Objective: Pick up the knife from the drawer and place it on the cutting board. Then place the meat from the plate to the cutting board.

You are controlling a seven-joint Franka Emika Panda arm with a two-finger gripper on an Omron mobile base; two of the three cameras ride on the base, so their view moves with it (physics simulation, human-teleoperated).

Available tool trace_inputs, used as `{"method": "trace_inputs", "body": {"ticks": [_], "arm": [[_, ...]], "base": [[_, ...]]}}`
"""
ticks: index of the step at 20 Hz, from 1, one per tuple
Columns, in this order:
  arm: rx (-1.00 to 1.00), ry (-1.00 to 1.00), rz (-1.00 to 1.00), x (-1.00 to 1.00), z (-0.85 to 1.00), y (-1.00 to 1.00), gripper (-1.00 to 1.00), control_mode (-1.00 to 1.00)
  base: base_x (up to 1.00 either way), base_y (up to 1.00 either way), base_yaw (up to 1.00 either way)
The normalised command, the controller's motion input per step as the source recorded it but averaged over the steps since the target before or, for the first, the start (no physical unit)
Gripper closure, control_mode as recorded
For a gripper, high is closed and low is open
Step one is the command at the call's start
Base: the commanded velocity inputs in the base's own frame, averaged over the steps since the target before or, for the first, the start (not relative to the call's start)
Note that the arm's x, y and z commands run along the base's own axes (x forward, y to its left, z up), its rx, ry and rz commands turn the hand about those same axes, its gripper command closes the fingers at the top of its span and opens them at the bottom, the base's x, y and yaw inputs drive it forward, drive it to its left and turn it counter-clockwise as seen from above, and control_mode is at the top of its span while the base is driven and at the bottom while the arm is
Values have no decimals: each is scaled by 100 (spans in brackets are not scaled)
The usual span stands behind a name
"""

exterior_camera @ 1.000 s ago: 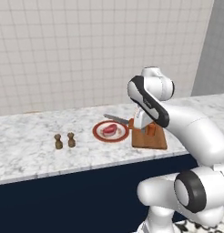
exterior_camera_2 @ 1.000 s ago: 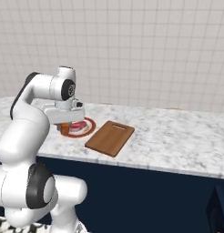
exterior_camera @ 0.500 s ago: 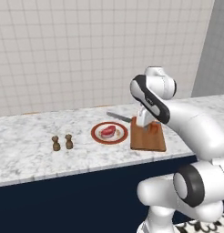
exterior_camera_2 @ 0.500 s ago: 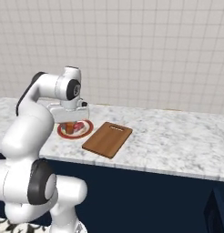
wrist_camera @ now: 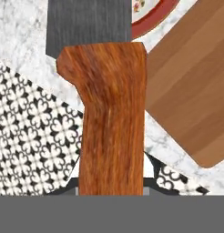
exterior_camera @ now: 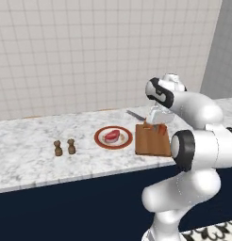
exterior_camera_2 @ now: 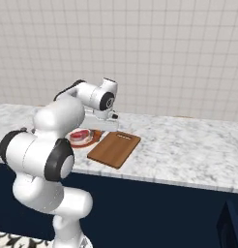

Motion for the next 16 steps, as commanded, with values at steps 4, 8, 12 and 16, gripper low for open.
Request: {"method": "trace_inputs", "body": {"ticks": [4, 8, 12, 16], "arm": [[-3, 5, -52, 80, -54, -24, 100, -100], [-6, 3, -49, 53, -61, -32, 100, -100], [-14, 0, -32, 26, -58, -41, 100, -100], [-26, -3, -12, 9, -38, -22, 100, -100]], "base": [[0, 0, 0], [0, 0, 0], [0, 0, 0], [0, 0, 0]]}}
